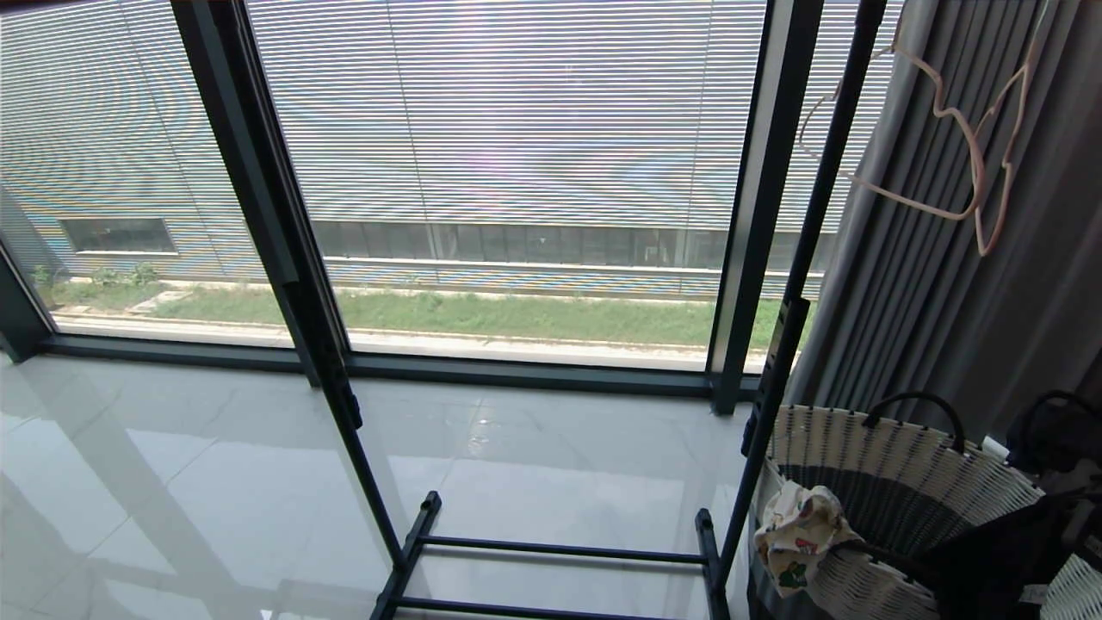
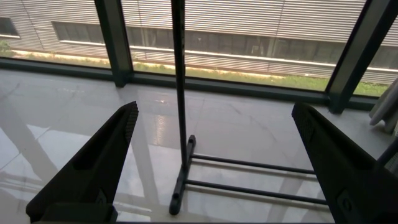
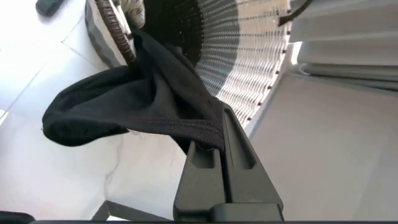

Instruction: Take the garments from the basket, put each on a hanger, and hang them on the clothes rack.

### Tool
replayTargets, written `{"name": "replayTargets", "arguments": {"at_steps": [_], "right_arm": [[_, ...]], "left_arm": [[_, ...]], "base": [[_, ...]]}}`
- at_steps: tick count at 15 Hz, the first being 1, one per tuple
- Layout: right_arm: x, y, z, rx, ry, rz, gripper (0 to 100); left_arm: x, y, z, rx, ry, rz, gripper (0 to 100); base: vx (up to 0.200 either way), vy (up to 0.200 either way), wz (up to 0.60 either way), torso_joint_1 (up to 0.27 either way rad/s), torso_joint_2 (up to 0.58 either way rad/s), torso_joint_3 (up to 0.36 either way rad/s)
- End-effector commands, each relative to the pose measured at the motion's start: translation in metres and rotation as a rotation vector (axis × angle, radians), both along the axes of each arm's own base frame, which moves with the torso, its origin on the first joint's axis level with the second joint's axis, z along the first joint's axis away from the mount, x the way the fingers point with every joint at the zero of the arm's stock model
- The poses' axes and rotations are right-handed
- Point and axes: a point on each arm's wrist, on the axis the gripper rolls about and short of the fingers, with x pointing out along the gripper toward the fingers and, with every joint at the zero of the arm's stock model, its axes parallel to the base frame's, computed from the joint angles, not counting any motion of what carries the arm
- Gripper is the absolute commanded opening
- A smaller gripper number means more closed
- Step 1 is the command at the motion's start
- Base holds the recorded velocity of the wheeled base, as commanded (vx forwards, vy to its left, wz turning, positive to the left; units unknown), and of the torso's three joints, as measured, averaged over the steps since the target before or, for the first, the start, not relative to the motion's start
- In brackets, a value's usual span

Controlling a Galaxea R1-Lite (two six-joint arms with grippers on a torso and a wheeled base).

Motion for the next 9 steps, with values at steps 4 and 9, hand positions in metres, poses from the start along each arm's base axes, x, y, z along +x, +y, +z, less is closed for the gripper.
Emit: {"name": "replayTargets", "arguments": {"at_steps": [4,9], "right_arm": [[-0.036,0.004,0.057,0.005,-0.240,-0.011,0],[-0.051,0.015,0.066,0.027,-0.262,0.049,0]], "left_arm": [[0.000,0.000,0.000,-0.001,0.000,0.001,100],[0.000,0.000,0.000,0.001,0.001,0.001,100]], "base": [[0.000,0.000,0.00,0.000,0.00,0.000],[-0.200,0.000,0.00,0.003,0.00,-0.001]]}}
